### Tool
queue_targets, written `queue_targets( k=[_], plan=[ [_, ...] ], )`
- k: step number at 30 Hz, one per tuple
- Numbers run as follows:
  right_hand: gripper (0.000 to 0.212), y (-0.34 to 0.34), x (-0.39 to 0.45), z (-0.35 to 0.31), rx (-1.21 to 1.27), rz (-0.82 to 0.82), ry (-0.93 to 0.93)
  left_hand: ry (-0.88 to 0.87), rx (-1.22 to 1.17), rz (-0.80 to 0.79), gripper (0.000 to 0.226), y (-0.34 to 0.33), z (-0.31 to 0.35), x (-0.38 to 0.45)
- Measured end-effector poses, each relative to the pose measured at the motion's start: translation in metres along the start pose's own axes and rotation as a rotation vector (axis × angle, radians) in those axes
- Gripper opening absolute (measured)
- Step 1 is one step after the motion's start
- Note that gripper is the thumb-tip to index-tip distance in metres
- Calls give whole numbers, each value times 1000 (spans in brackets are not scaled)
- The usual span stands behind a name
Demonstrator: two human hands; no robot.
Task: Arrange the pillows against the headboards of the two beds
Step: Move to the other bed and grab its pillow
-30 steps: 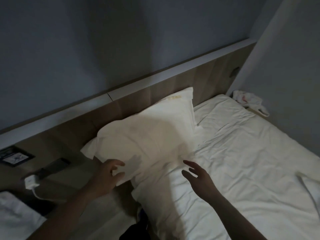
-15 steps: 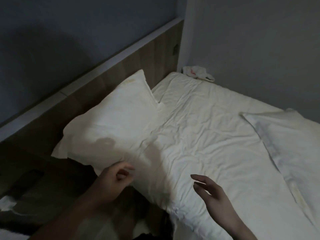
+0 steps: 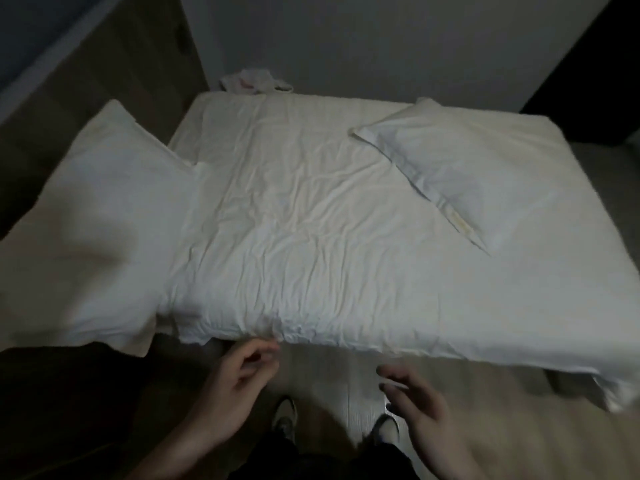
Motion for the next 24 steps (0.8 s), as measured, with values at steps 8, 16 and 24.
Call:
queue_targets(
  k=[8,16,24],
  plan=[
    [17,162,-48,16,171,140,97,-132,54,-26,32,-113,115,9],
    [19,357,-89,25,122,154,118,-175,-14,-132,13,-328,198,-63],
    [20,468,-58,8,158,137,169,-174,45,-114,11,-418,279,-39]
  ],
)
Point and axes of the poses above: each hand's wrist, its own x-axis towards the middle knuckle, its own y-axis out of the back of the hand, z = x × y, the point moved 8 cm from there along x, towards the middle knuckle, and after that the axes turned 11 degrees about x, right-handed, at the moved point
